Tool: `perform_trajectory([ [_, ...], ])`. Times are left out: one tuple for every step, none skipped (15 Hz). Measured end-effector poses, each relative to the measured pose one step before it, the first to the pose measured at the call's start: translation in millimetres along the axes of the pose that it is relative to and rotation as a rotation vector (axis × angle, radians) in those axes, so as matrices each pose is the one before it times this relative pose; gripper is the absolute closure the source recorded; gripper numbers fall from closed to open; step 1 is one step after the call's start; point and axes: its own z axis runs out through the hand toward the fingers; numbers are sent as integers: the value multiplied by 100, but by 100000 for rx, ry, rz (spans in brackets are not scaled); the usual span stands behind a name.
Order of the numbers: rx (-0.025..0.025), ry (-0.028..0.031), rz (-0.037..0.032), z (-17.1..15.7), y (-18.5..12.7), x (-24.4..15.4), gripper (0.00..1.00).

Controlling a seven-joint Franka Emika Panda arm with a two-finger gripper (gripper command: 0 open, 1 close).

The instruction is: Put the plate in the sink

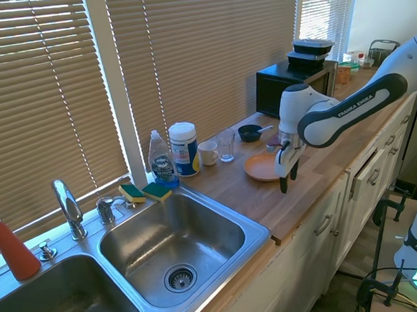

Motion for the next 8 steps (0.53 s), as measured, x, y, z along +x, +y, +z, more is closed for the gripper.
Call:
perform_trajectory([
  [-77, -16, -39, 32, -3, 1, 0],
  [-20, 24, -86, 0, -20, -22, 0],
  [84, 91, -53, -43, -41, 0, 0],
  [322, 235, 702, -168, -4, 175, 0],
  [630, 389, 1504, -309, 185, 556, 0],
  [917, 503, 2278, -441, 455, 1014, 0],
  [1046, 481, 2519, -480, 633, 1252, 0],
  [1005, 592, 2712, -544, 734, 1415, 0],
])
